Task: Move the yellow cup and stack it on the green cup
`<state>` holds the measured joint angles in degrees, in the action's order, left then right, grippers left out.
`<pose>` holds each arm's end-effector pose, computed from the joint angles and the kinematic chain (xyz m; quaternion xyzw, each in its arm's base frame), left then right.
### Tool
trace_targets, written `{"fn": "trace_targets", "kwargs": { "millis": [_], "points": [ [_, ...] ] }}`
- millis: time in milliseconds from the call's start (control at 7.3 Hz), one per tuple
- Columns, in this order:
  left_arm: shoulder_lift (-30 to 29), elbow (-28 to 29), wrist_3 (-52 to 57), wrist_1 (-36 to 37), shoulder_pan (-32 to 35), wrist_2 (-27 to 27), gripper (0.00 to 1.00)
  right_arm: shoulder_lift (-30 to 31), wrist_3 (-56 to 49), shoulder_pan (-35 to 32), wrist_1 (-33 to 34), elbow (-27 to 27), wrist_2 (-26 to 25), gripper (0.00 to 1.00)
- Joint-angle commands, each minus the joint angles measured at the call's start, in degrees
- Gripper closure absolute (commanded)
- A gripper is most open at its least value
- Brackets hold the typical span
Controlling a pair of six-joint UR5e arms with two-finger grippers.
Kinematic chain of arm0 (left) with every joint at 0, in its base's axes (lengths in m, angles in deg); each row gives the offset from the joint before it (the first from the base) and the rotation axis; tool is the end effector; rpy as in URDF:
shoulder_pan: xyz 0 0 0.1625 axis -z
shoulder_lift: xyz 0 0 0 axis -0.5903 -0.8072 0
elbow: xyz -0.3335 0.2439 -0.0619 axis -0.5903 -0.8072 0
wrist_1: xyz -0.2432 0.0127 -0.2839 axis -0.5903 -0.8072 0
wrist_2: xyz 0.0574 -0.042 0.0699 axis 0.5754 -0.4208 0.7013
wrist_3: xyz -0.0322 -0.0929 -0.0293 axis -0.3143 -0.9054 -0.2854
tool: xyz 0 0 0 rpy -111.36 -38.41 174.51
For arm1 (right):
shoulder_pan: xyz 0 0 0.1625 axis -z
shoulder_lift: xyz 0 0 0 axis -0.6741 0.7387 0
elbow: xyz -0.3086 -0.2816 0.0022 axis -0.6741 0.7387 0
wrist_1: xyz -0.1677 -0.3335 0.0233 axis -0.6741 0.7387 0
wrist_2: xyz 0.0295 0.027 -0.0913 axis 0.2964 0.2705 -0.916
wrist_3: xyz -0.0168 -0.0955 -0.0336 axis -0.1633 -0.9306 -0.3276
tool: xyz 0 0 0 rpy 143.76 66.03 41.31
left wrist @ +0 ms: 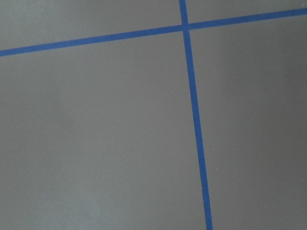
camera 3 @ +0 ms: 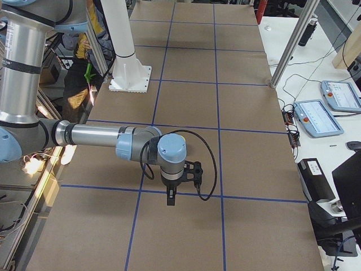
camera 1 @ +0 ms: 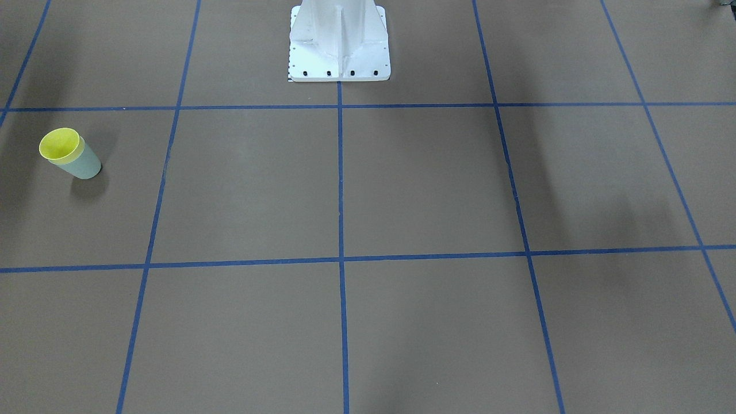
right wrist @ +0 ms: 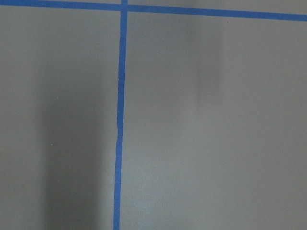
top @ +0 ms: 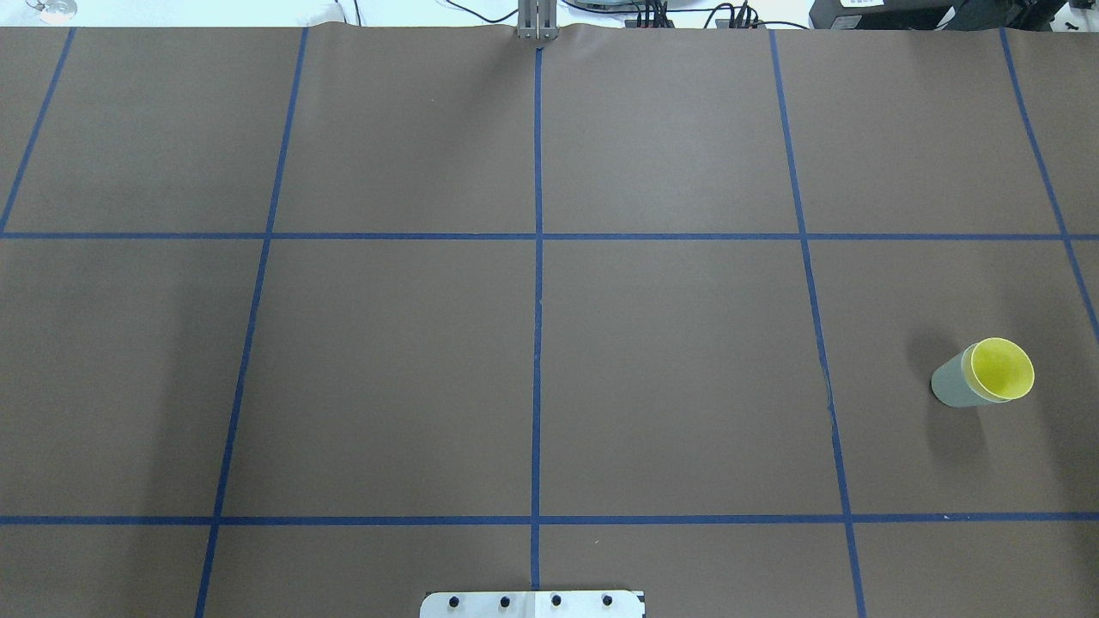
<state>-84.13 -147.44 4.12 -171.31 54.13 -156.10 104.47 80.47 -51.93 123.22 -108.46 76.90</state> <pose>-0.0659 -0.3424 0.6624 0.0087 0.3626 0.0466 0.9308 0.0900 -0.3288 0.6514 -0.0040 -0.3578 -0.0209 0.9335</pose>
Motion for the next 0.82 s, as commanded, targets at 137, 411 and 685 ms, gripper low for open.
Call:
{"fn": "trace_targets", "kwargs": {
  "millis": [137,411,685],
  "points": [
    [0.99,1.0,0.0,0.05,0.04,0.14,0.0,-0.54,0.12,0.09,-0.11,-0.18,-0.06,0.0],
    [0.99,1.0,0.0,-0.03,-0.05,0.05,0.0,-0.63,0.12,0.0,-0.11,-0.18,-0.06,0.0],
    [0.91,1.0,0.17,-0.21,-0.05,0.05,0.0,-0.19,0.12,0.09,-2.46,0.17,0.02,0.0]
  ]
}}
